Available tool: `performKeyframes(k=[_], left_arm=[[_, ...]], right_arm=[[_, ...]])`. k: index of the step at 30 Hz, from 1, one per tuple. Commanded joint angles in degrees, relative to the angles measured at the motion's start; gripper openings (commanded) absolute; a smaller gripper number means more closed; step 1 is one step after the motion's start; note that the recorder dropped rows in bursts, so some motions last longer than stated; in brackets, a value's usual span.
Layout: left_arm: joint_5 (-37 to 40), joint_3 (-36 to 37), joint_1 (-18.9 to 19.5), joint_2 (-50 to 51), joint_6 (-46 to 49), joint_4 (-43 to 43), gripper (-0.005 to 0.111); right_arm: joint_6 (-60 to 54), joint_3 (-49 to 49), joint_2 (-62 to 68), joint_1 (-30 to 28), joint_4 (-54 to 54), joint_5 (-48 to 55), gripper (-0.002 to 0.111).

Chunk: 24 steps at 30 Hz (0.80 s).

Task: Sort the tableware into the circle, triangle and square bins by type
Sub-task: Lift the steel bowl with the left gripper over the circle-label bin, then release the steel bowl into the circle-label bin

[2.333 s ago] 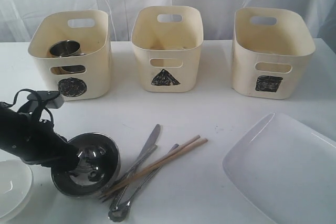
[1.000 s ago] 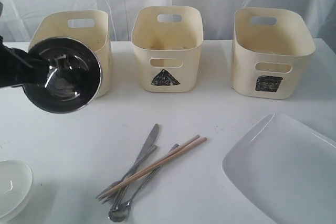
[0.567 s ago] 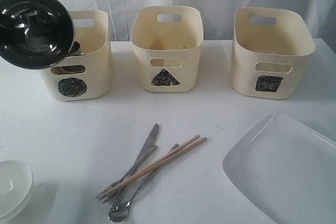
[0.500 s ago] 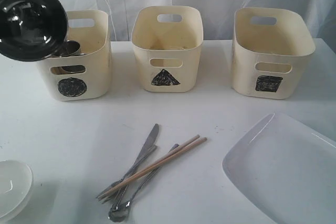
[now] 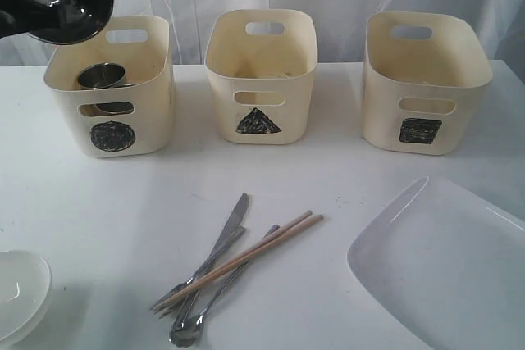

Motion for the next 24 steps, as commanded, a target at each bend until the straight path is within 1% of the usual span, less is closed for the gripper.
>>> performKeyframes(k=[1, 2, 3, 4, 6, 9, 13, 20, 21, 24], left_arm=[[3.85, -11.63, -0.25, 10.45, -0.99, 2.79, 0.0], [6.51, -16.01, -0.25, 13.95, -0.17, 3.73, 0.0], [7.6, -17.73, -0.25, 15.25, -0.01, 3.83, 0.0], [10.75, -21.69, -0.25, 18.05, -0.01, 3.83, 0.0], [14.9, -26.59, -0.25, 21.74, 0.13, 3.83, 0.0], [16.06, -30.64, -0.13, 26.07, 2.62, 3.83, 0.0], [16.16, -32.97, -0.13, 29.86, 2.62, 3.83, 0.0], [18.58, -32.97, -0.13, 31.78, 2.62, 3.83, 0.001], [18.58, -32.97, -0.13, 31.78, 2.62, 3.83, 0.003], [18.21, -32.97, -0.13, 31.78, 2.62, 3.83, 0.017]], right_arm=[[-0.04, 0.27, -0.3, 0.27, -0.33, -0.18, 0.0], [-0.04, 0.27, -0.3, 0.27, -0.33, -0.18, 0.0], [-0.04, 0.27, -0.3, 0.27, -0.33, -0.18, 0.0], [-0.04, 0.27, -0.3, 0.27, -0.33, -0.18, 0.0], [-0.04, 0.27, -0.3, 0.27, -0.33, -0.18, 0.0], [-0.04, 0.27, -0.3, 0.27, -0.33, -0.18, 0.0], [-0.04, 0.27, -0.3, 0.27, -0.33, -0.18, 0.0], [-0.04, 0.27, -0.3, 0.27, -0.33, -0.18, 0.0], [-0.04, 0.27, -0.3, 0.27, -0.33, -0.18, 0.0], [-0.04, 0.27, -0.3, 0.27, -0.33, -0.18, 0.0]])
